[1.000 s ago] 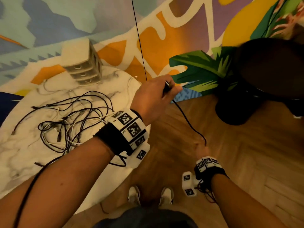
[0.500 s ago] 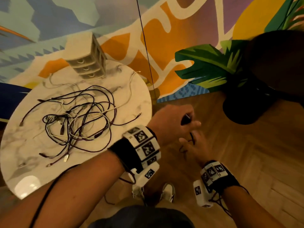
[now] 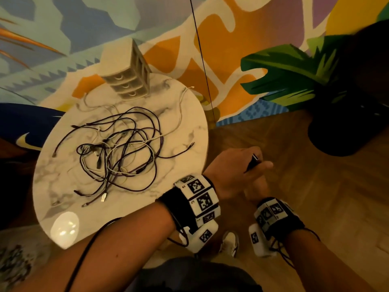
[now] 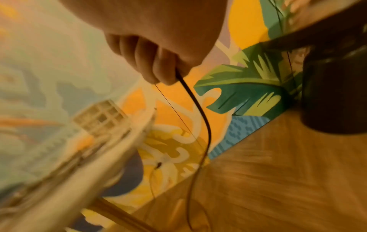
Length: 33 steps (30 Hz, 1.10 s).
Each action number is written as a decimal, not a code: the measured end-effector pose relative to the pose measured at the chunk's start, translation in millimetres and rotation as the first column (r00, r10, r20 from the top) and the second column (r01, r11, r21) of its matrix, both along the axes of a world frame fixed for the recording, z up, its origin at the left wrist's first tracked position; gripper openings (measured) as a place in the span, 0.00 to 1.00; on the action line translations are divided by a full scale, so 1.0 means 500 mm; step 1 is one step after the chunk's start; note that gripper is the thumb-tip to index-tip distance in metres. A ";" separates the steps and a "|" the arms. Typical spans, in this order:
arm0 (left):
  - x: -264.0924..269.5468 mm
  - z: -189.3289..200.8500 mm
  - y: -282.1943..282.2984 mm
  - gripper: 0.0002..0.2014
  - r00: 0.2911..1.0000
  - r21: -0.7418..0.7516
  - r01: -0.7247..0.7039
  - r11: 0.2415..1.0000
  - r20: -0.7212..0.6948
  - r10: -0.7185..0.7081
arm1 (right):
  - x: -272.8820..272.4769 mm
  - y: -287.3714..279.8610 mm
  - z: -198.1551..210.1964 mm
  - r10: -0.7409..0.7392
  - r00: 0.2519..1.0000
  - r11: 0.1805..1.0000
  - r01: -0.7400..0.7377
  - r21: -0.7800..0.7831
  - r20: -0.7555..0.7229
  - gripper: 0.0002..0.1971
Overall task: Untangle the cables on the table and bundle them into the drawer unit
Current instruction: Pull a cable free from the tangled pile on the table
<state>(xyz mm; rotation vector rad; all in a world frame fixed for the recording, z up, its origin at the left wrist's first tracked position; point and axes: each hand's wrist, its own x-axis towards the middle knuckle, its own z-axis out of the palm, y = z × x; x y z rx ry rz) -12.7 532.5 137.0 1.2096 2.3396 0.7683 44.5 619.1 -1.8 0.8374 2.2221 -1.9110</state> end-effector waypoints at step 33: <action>-0.075 -0.058 0.003 0.09 1.000 -0.133 0.012 0.991 0.014 -0.010 | -0.052 0.050 0.115 0.173 0.961 0.970 -0.203 -0.130 -0.214 0.03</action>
